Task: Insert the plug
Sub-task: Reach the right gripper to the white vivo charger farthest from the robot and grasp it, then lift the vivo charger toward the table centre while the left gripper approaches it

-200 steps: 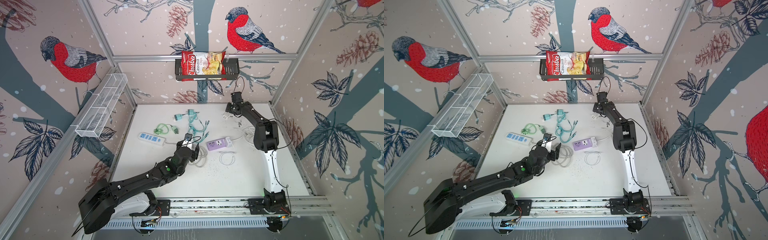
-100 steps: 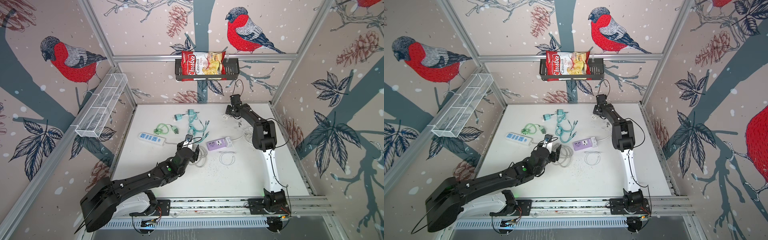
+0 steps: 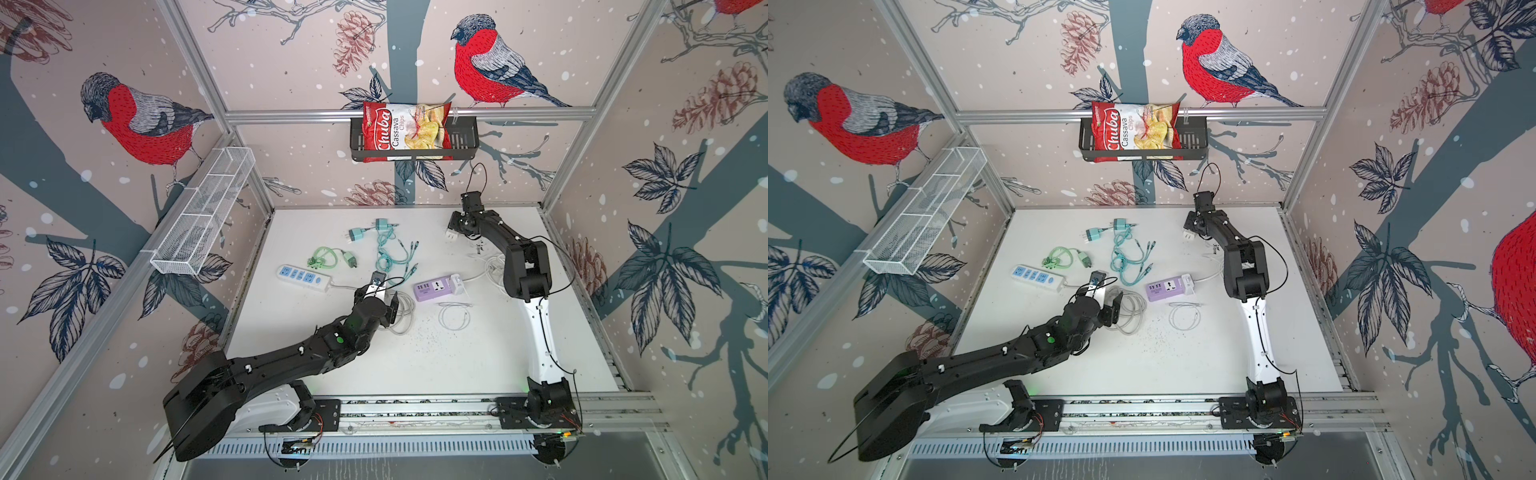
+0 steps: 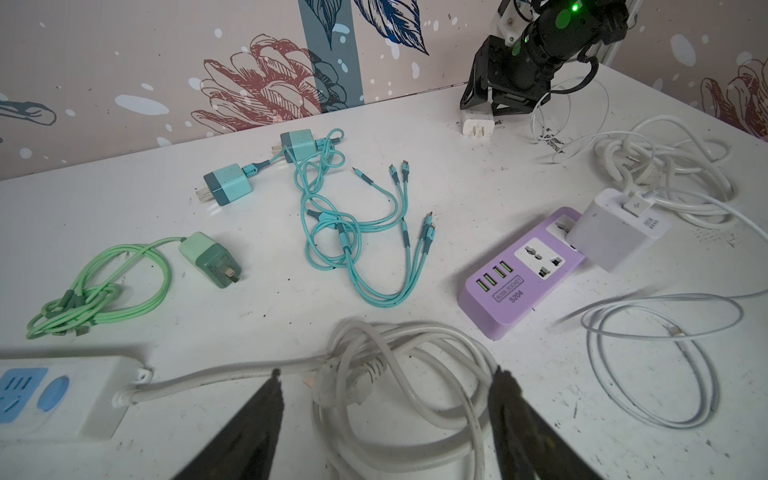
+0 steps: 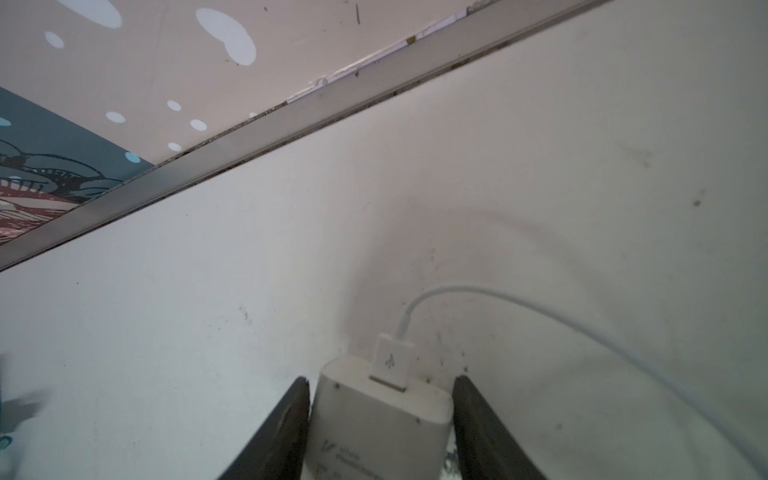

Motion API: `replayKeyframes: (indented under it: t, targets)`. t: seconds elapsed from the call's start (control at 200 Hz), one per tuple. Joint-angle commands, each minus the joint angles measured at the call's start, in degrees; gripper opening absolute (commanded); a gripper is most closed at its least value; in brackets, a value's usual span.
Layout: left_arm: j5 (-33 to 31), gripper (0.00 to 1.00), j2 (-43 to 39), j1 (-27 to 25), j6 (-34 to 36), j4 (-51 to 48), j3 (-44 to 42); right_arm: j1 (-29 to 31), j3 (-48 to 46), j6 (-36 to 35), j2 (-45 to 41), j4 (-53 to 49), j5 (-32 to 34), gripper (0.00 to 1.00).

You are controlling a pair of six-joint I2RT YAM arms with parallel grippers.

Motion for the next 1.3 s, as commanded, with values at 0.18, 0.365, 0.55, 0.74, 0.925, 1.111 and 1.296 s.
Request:
replayKeyframes:
  t: [0.18,0.365,0.55,0.74,0.925,1.111,1.296]
  targets:
    - [0.13,0.77,1.16,0.09,0.77,4.20,-0.68,1.37,-1.15,0.11,-0.65,-4.74,-3.72,0.50]
    - [1.29,0.78,3.95,1.10,1.80,8.00,-0.44,3.91,-8.85,1.56,-5.71,-5.40,-2.67,0.49]
    - [3.55,0.78,7.85,3.17,3.36,12.40,0.72,6.22,-18.13,4.76,-10.89,-3.86,-2.60,0.48]
    - [5.15,0.77,14.07,4.14,5.59,16.95,3.32,8.34,-26.86,7.66,-14.99,-0.30,-4.43,0.48]
    - [7.39,0.77,21.55,5.15,7.78,21.76,7.39,9.86,-32.91,9.79,-18.69,2.08,-5.84,0.50]
    - [12.49,0.77,29.37,7.18,8.35,25.01,12.65,9.14,-40.19,12.29,-23.33,7.68,-11.61,0.54]
    - [16.83,0.77,35.87,7.73,9.27,25.25,18.74,7.21,-41.13,12.18,-25.95,9.75,-15.82,0.59]
